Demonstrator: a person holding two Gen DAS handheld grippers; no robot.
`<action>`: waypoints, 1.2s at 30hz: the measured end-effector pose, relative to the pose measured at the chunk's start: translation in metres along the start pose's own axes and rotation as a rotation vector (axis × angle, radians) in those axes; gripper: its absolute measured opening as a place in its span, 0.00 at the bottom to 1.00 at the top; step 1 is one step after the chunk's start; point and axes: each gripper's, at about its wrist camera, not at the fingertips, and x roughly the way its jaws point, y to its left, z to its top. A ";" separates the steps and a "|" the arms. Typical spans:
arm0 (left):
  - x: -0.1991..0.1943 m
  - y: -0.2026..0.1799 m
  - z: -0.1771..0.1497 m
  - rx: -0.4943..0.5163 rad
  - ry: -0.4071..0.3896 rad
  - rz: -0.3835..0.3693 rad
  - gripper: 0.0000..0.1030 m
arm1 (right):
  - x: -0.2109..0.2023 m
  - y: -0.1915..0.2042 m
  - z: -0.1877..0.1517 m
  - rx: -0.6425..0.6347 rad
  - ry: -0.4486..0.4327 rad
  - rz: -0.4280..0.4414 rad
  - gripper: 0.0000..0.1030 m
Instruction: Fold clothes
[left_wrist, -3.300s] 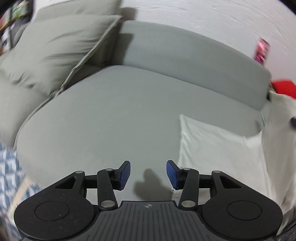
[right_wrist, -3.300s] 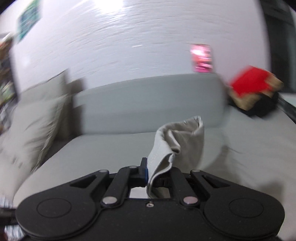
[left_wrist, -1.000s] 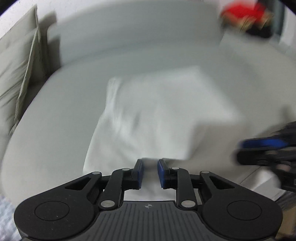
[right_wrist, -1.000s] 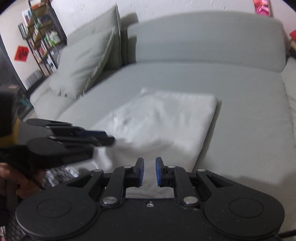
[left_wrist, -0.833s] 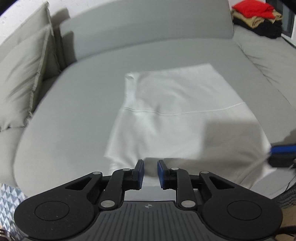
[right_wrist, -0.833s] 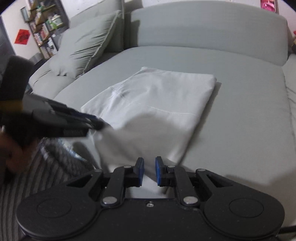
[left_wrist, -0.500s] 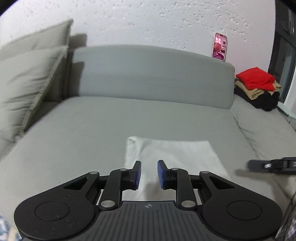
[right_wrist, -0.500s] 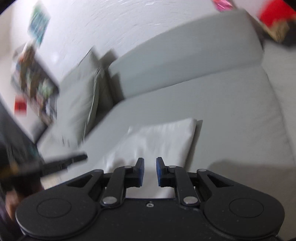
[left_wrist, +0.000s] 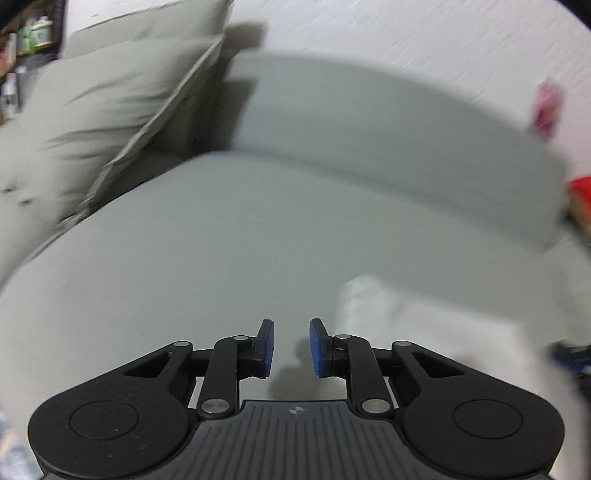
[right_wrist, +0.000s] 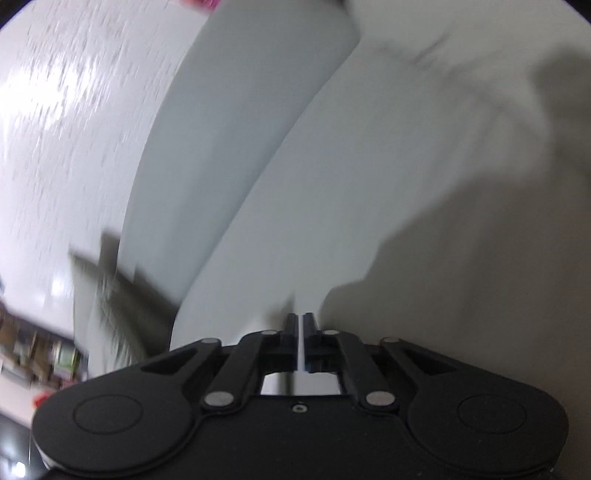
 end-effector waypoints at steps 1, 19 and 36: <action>-0.006 -0.005 0.004 0.005 -0.023 -0.063 0.21 | -0.004 0.002 0.001 0.004 -0.001 0.018 0.08; 0.107 -0.009 0.020 -0.139 0.048 0.236 0.13 | 0.063 0.022 -0.017 -0.141 -0.051 -0.125 0.00; -0.070 -0.056 -0.056 0.219 0.045 -0.039 0.34 | -0.081 0.086 -0.098 -0.500 0.194 -0.086 0.17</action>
